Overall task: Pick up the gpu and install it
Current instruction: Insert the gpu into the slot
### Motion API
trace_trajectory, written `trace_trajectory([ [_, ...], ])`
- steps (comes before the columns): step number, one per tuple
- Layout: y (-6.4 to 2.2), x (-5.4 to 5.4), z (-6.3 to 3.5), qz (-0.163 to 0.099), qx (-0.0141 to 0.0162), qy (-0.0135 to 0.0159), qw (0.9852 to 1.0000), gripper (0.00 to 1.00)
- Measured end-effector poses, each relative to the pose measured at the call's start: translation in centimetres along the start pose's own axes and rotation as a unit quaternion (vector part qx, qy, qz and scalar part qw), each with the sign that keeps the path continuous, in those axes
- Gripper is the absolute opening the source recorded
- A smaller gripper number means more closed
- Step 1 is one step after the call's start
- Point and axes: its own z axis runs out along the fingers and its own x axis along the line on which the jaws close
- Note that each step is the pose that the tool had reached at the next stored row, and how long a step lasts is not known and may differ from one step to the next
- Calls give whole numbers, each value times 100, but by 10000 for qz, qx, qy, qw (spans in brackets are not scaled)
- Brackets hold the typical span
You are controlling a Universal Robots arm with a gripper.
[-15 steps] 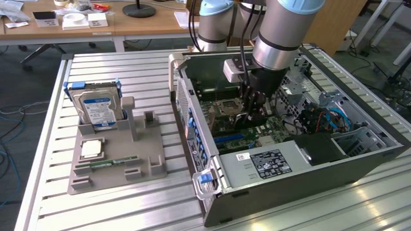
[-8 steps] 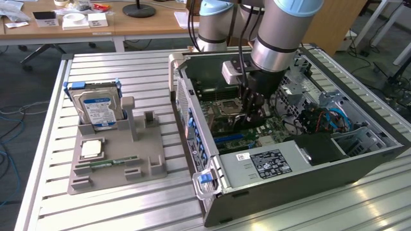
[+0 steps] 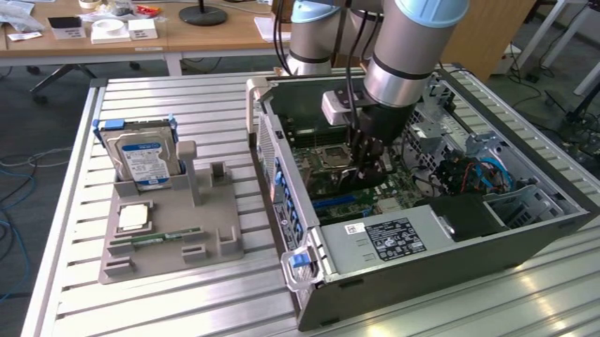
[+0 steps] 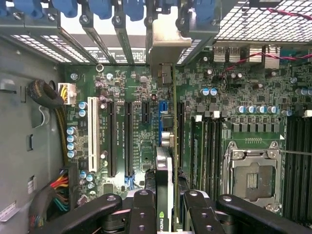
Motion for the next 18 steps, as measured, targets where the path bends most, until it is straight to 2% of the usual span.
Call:
trace_trajectory([
  [18, 44, 6, 98, 0, -1, 1, 10000, 27],
])
